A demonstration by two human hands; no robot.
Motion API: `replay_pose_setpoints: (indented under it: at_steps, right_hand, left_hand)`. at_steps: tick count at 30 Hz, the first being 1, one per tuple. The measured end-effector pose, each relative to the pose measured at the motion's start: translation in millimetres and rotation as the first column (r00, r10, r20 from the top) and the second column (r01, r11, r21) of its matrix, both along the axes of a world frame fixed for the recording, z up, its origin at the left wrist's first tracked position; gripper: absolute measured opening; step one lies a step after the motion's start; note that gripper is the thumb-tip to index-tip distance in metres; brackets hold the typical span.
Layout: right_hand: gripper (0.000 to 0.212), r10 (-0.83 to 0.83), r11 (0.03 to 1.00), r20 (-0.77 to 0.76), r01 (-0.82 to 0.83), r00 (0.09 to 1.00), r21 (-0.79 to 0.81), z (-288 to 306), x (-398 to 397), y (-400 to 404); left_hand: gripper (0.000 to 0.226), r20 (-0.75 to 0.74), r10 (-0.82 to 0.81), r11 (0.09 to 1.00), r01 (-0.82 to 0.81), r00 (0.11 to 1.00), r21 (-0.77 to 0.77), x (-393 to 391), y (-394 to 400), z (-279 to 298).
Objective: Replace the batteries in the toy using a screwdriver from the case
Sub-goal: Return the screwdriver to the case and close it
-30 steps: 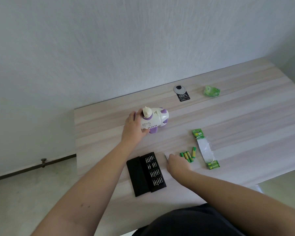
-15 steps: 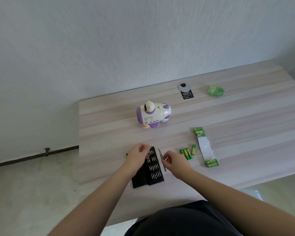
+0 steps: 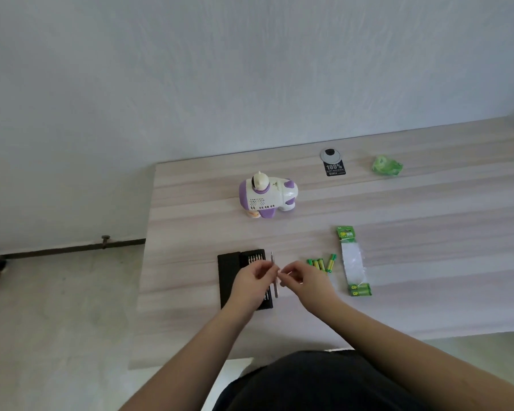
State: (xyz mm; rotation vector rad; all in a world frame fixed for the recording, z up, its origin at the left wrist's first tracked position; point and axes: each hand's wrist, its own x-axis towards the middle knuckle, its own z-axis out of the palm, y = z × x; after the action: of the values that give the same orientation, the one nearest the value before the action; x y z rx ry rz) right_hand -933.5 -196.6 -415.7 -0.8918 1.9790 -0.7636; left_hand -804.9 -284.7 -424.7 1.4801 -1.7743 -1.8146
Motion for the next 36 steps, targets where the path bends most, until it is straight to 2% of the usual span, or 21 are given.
replay_pose_setpoints:
  at_steps: [4, 9, 16, 22, 30, 33, 36]
  right_hand:
    - [0.004, -0.075, 0.995, 0.063, 0.079, 0.995, -0.062, 0.8, -15.2, -1.0]
    - [0.009, 0.003, 0.994, 0.233, 0.022, 0.973, -0.106, 4.4, -17.1, -10.3]
    - [0.007, 0.105, 0.993, 0.290, -0.082, 0.951, -0.090, 4.2, -6.6, -19.5]
    - [0.009, 0.225, 0.974, 0.160, -0.221, 0.961, -0.044, 4.7, 1.4, -31.2]
    - [0.013, 0.061, 0.998, 0.118, -0.064, 0.991, 0.020, -10.2, 22.1, -42.4]
    - [0.012, -0.063, 0.998, 0.169, 0.057, 0.984, 0.037, -12.1, 21.4, -56.2]
    - [0.011, -0.090, 0.995, 0.210, 0.079, 0.974, 0.061, -15.6, 19.8, -64.0]
  left_hand:
    - [0.011, 0.007, 0.110, 0.994, -0.110, 0.994, 0.003, -1.3, 15.0, -0.3]
    - [0.012, 0.025, 0.161, 0.986, -0.160, 0.987, -0.051, 2.0, 32.5, 5.2]
    - [0.001, 0.085, 0.202, 0.965, -0.183, 0.976, -0.190, 16.7, 43.8, 11.7]
    - [0.003, 0.071, 0.163, 0.964, -0.143, 0.984, -0.222, 31.4, 37.7, 5.0]
    - [0.012, 0.193, 0.013, 0.971, 0.034, 0.981, -0.238, 53.1, 15.0, -22.5]
    - [0.013, 0.247, 0.038, 0.979, 0.014, 0.968, -0.205, 64.3, 8.0, -34.3]
    - [0.016, 0.279, 0.100, 0.979, -0.045, 0.955, -0.197, 72.3, -3.9, -41.9]
